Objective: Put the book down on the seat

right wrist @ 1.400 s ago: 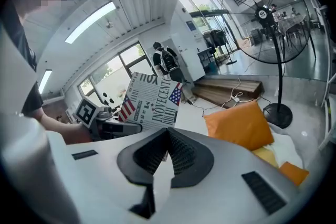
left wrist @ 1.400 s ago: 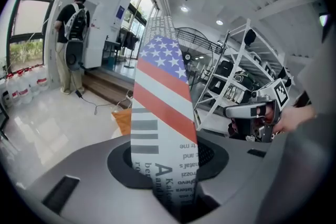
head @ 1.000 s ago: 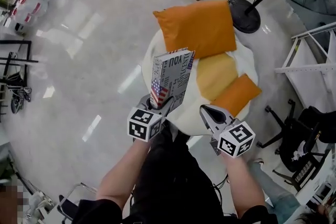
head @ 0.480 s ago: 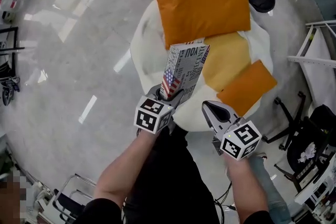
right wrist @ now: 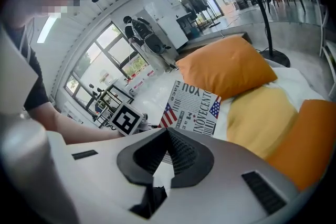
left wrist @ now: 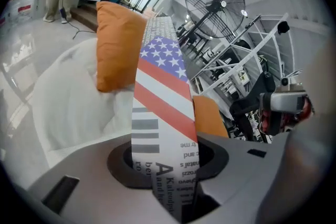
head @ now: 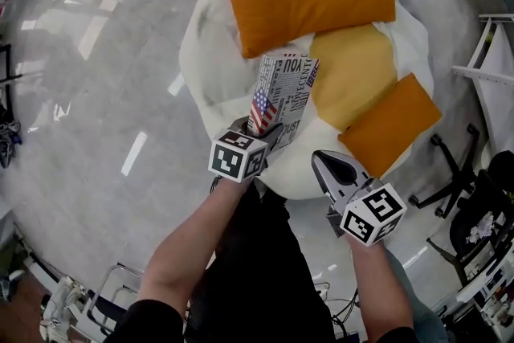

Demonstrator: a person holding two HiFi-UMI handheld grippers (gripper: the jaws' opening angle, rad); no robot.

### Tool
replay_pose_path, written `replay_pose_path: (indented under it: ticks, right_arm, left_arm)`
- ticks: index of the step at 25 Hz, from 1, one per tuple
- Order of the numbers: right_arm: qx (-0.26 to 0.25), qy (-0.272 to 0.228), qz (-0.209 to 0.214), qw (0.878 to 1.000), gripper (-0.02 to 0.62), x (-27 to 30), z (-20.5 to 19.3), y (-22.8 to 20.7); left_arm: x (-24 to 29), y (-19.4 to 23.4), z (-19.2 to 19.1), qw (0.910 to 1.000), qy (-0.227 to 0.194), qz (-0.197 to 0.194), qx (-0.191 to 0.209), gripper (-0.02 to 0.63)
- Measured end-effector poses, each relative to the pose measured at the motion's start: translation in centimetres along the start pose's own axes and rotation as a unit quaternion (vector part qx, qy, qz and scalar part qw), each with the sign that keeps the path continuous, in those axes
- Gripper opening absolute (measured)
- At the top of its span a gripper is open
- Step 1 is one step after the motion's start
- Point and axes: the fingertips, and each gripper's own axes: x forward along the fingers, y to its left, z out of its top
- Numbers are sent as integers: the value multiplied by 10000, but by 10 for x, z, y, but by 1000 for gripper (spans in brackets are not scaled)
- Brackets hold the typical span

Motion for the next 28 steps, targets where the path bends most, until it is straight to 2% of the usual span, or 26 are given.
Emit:
replay_pose_path:
  ticks: [7, 11, 13, 16, 20, 23, 28]
  right_arm:
    - [198, -81, 9, 9998, 15, 10, -7, 3]
    - [282, -3, 8, 9996, 15, 13, -10, 1]
    - [319, 24, -1, 9995, 15, 14, -10, -1]
    - [390, -4, 4, 9992, 15, 12, -8, 3]
    - [363, -113, 142, 9992, 15, 11, 4, 15]
    - [301, -118, 156, 9994, 15, 8, 11, 22]
    - [241, -211, 255, 9992, 15, -9, 24, 37]
  left_arm:
    - [31, 30, -21, 9988, 449, 157, -117, 161]
    - [39, 47, -14, 9973, 616, 223, -320, 173]
    - [40, 53, -8, 9968, 693, 298, -258, 181]
    - [29, 61, -6, 9947, 873, 549, 21, 241]
    - [5, 80, -5, 9908, 1025, 875, 126, 252]
    - [-15, 90, 5, 9897, 890, 1098, 219, 255]
    - [-52, 77, 7, 9883, 806, 1270, 255, 255]
